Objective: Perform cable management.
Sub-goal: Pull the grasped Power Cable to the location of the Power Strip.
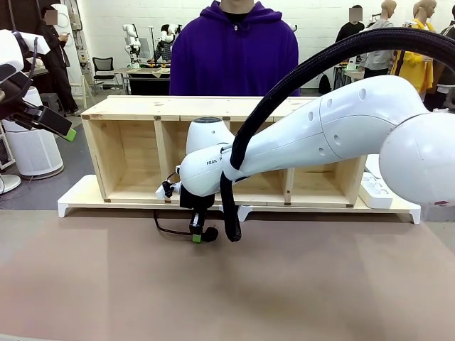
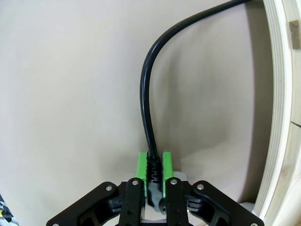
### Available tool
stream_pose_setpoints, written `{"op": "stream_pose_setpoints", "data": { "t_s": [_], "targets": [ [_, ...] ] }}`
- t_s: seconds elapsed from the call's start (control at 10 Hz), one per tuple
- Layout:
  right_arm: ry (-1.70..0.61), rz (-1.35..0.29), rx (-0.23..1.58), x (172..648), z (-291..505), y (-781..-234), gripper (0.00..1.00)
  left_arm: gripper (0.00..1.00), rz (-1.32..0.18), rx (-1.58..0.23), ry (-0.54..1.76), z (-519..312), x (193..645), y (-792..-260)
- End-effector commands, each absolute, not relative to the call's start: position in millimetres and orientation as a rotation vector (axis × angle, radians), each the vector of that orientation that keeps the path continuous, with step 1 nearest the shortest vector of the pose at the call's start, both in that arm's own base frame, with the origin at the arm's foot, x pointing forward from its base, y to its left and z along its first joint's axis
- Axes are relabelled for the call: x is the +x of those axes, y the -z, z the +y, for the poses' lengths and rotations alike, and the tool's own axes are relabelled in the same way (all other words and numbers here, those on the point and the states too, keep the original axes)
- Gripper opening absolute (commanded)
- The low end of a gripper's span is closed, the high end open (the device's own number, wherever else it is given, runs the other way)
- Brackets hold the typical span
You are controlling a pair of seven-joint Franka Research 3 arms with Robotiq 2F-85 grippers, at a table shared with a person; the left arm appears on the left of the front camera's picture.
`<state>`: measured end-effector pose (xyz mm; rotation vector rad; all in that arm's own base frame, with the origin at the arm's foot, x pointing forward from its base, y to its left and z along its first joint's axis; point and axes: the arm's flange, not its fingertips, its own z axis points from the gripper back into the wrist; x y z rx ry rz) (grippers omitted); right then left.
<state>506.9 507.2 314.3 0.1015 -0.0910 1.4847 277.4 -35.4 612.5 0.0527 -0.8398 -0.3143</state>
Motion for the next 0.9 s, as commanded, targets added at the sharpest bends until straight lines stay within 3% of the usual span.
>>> {"op": "stream_pose_setpoints", "data": {
  "t_s": [0.0, 0.3, 0.4, 0.8],
  "targets": [
    [-1.485, -0.091, 0.101, 507, 507, -314, 0.00, 1.00, -0.846, 0.046, 0.302, -35, 278, -613],
    [-1.485, -0.091, 0.101, 507, 507, -314, 0.00, 1.00, -0.846, 0.046, 0.302, -35, 278, -613],
    [-1.485, -0.091, 0.101, 507, 507, -314, 0.15, 1.00, -0.846, 0.046, 0.302, -35, 278, -613],
    [-1.495, -0.082, 0.094, 430, 454, -336, 0.15, 1.00, -0.846, 0.046, 0.302, -35, 278, -613]
  ]
}}
